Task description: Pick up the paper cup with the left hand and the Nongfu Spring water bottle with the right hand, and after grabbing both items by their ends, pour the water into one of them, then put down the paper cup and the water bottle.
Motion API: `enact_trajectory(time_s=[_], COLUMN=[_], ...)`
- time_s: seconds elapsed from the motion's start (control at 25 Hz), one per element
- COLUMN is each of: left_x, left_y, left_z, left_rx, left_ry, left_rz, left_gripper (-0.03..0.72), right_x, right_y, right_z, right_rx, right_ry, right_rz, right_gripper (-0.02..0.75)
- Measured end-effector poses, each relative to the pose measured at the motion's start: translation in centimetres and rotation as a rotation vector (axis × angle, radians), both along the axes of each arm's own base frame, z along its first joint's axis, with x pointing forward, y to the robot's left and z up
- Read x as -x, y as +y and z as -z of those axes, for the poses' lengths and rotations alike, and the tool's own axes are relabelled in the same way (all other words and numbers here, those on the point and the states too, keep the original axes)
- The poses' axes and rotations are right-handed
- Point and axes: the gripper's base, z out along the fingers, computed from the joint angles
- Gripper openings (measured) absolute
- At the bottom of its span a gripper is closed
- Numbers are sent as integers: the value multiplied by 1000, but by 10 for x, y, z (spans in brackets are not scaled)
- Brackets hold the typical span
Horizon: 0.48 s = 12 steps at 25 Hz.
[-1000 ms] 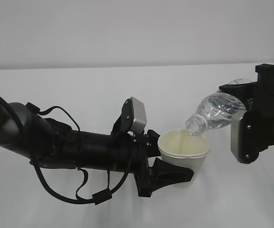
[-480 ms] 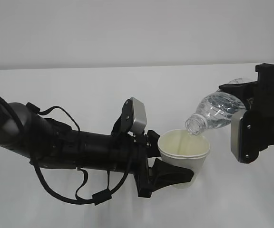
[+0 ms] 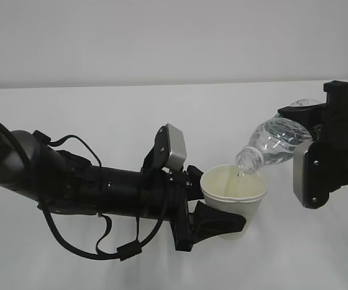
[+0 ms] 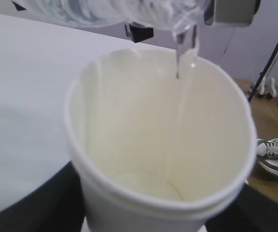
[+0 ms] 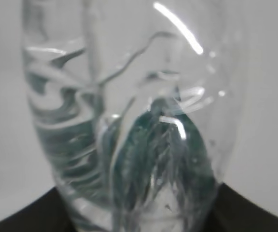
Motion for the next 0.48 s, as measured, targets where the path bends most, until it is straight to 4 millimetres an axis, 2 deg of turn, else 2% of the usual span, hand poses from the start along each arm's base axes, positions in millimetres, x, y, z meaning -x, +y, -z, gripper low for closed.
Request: enact_trajectory(time_s=[0.48], left_x=[0], left_y=[0], left_z=[0], left_rx=[0], left_ry=[1], left_rz=[0], left_gripper=[477], right_x=[0], right_y=[0], right_z=[0], right_rx=[2], right_ry=[-1], right_rz=[-1], right_gripper=[356])
